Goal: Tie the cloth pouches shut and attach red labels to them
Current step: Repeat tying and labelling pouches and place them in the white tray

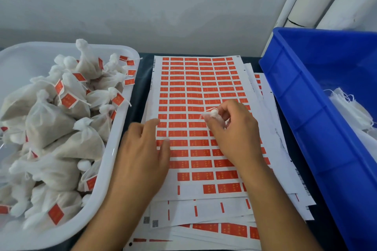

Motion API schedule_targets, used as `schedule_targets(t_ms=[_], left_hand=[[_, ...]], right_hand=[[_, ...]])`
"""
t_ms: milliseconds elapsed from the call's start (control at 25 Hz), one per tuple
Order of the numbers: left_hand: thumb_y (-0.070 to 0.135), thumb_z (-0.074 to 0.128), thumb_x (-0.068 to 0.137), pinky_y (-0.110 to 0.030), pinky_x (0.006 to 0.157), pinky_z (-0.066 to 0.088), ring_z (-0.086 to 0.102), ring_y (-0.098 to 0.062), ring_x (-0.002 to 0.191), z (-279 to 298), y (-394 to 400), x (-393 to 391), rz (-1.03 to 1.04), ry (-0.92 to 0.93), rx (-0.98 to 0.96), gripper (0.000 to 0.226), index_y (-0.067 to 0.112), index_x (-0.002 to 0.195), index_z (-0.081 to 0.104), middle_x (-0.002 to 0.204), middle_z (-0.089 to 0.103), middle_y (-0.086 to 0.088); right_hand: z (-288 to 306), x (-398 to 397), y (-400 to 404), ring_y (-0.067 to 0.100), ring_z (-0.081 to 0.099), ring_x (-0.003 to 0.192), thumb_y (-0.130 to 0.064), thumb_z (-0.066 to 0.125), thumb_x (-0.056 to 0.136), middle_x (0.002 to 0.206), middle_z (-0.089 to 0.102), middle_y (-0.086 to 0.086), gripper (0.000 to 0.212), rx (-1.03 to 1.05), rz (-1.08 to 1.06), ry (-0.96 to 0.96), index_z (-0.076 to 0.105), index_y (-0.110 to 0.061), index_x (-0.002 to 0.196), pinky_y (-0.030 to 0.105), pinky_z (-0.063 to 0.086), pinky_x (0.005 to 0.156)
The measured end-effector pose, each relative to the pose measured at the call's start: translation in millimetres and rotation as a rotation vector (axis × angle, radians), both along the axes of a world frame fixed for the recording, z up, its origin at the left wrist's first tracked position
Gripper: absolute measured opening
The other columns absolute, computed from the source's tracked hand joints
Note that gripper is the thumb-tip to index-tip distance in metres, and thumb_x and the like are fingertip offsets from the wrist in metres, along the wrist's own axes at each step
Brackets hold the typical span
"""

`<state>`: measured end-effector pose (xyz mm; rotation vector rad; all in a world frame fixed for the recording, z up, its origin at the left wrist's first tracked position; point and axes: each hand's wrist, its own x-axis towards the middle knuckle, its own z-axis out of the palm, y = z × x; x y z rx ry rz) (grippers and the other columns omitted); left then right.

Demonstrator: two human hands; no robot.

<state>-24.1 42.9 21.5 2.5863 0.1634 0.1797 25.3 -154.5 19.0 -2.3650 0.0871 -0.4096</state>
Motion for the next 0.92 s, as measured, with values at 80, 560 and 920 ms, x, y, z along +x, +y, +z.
schedule_targets(t_ms=[80,560,920], left_hand=[[0.056,0.061,0.092,-0.034,0.088,0.055,0.052,-0.006,0.102,-5.9,5.5,-23.6,0.017,0.025,0.015,0.056,0.044,0.14,0.033,0.14,0.05,0.009],[0.034,0.082,0.082,-0.028,0.089,0.054,0.061,-0.003,0.107,-0.4,7.3,-65.7,0.054,0.034,-0.369,0.066,0.061,0.124,0.038,0.117,0.05,0.033],[0.019,0.077,0.088,-0.035,0.081,0.063,0.076,-0.023,0.102,-1.1,-2.2,-77.5,0.079,0.295,-1.242,0.045,0.038,0.126,0.062,0.111,0.077,-0.003]], right_hand=[[-1.4,0.3,-1.4,-0.001,0.055,0.074,-0.053,0.069,0.092,0.094,0.053,-0.022,0.025,0.013,-0.019,0.05,0.049,-0.04,0.098,0.008,0.033,0.061],[11.9,-11.1,0.5,-0.004,0.053,0.072,-0.058,0.067,0.091,0.099,0.057,-0.022,0.032,-0.031,0.064,0.191,0.046,-0.044,0.111,0.009,0.03,0.058],[17.0,-62.4,2.0,0.0,0.063,0.081,-0.054,0.074,0.087,0.092,0.059,-0.026,0.025,-0.124,0.541,0.54,0.052,-0.046,0.093,0.01,0.048,0.065]])
